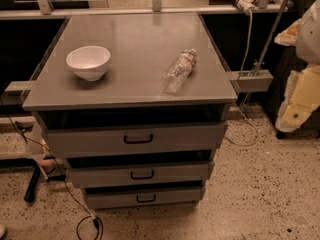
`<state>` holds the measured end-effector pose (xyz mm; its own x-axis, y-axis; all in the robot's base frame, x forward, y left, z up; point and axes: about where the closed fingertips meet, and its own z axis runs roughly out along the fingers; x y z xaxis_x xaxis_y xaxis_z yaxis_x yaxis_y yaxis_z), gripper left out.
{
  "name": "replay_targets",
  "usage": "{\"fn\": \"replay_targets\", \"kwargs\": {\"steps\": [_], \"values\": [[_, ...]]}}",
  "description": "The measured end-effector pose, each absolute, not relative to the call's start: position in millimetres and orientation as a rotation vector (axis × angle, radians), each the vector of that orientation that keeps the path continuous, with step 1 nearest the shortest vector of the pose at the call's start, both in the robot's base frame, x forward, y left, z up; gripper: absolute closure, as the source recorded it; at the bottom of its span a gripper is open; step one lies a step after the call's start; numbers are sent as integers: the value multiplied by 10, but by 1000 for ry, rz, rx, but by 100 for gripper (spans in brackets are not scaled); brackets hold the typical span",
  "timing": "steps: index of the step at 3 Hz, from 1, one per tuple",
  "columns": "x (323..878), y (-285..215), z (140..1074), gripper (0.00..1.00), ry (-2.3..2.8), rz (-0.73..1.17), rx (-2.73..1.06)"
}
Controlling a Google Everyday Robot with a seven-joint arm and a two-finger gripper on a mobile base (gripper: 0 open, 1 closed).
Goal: Open top drawer
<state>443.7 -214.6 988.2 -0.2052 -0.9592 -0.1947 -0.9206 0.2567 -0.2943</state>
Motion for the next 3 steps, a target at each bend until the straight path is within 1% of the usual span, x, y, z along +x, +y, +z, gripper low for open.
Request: {"fn": "replay_targets", "kwargs": {"steps": [1,3], "values": [[4444,-1923,9806,0,2168,-187,-1742],[4259,-1246,9007,0,2179,4,-1852]]}}
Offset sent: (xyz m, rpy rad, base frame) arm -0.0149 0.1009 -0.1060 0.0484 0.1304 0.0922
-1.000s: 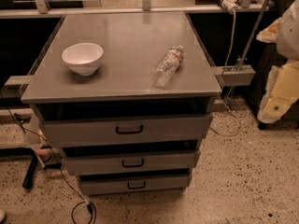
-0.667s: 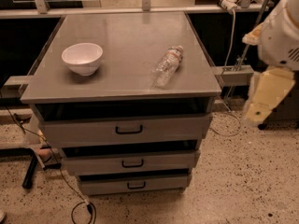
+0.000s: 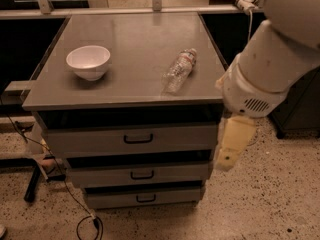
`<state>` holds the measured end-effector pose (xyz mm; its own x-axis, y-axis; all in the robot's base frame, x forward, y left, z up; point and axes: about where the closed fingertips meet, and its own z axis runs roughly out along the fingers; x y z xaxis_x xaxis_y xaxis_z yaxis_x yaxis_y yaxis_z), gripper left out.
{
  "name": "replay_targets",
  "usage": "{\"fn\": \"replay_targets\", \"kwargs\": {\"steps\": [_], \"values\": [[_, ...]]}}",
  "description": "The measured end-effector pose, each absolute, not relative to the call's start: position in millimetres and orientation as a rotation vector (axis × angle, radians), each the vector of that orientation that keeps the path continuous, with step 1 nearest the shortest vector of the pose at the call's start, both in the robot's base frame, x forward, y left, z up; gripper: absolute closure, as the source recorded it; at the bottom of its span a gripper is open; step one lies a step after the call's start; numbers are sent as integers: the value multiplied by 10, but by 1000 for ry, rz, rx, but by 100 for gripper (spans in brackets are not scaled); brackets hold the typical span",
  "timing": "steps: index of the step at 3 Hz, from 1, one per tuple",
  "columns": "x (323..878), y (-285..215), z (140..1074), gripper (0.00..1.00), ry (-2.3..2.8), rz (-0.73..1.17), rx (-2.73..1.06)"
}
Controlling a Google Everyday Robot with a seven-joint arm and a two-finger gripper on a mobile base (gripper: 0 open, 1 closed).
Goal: Open top drawer
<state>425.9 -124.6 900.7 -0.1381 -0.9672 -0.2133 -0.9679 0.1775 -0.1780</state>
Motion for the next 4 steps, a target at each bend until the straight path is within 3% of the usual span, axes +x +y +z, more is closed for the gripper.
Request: {"fn": "replay_targets", "kwargs": {"steps": [1,2,4], "values": [[4121,-930,8704,0,2178,126,-1943],[4116,-923,8697,0,2177,128,-1944],[4175,-270,8269,0,2113,235,-1962]]}}
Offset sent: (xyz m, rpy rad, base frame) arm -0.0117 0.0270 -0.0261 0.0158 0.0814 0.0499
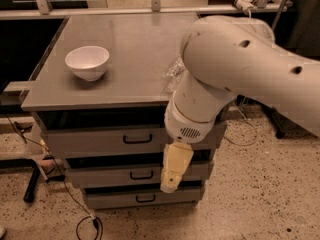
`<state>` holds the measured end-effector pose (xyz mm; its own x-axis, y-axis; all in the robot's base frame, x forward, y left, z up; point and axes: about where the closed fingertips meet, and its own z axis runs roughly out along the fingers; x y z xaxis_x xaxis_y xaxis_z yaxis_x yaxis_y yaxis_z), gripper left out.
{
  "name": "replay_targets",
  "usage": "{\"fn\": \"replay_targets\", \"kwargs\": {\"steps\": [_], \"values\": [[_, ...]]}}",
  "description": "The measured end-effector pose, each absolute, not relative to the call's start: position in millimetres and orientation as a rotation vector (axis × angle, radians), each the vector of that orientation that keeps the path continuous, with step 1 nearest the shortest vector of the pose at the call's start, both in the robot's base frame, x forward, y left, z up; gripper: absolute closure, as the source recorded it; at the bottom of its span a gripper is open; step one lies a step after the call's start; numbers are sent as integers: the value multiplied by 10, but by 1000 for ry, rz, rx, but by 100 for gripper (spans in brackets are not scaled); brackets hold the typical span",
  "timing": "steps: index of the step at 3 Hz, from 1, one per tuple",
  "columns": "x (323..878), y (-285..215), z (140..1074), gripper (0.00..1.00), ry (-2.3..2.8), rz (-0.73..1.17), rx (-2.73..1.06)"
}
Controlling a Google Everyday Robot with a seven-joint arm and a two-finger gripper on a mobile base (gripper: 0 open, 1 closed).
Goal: Open top drawer
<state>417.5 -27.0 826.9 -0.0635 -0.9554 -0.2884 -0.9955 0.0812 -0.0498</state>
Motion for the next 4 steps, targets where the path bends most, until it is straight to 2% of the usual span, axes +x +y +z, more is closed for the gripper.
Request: {"fn": "replay_targets", "kwargs": {"steps": [2,4], "values": [[4294,270,7675,0,2122,403,-1979],[4305,397,7471,0,2107,441,-1975]]}}
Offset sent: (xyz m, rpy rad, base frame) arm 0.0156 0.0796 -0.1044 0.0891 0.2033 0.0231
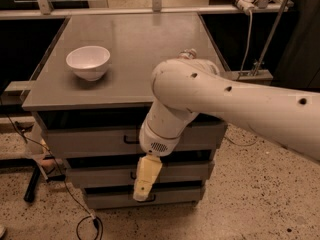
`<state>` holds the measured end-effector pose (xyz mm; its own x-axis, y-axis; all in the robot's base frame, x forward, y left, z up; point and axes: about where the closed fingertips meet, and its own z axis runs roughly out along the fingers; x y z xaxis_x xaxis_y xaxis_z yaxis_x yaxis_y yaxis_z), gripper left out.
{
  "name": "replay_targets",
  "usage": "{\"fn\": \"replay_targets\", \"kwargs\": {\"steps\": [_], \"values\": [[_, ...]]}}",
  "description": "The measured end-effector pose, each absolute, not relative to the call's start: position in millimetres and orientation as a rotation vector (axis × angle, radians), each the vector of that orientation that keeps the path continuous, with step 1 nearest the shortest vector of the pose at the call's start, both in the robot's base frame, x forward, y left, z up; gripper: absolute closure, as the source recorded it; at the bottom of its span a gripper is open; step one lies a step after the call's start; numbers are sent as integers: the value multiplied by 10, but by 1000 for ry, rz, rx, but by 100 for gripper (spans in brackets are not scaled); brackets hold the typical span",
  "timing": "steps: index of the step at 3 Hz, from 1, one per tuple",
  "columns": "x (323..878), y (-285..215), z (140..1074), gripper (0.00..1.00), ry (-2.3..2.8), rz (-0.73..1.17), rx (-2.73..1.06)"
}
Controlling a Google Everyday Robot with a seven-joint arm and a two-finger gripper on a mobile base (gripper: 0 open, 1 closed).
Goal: Open top drawer
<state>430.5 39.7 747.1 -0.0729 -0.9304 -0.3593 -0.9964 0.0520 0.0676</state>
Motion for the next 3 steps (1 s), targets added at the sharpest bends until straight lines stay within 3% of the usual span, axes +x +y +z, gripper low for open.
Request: {"fn": "replay_targets", "kwargs": {"steps": [3], "values": [[4668,862,6943,0,2070,562,-1952]]}}
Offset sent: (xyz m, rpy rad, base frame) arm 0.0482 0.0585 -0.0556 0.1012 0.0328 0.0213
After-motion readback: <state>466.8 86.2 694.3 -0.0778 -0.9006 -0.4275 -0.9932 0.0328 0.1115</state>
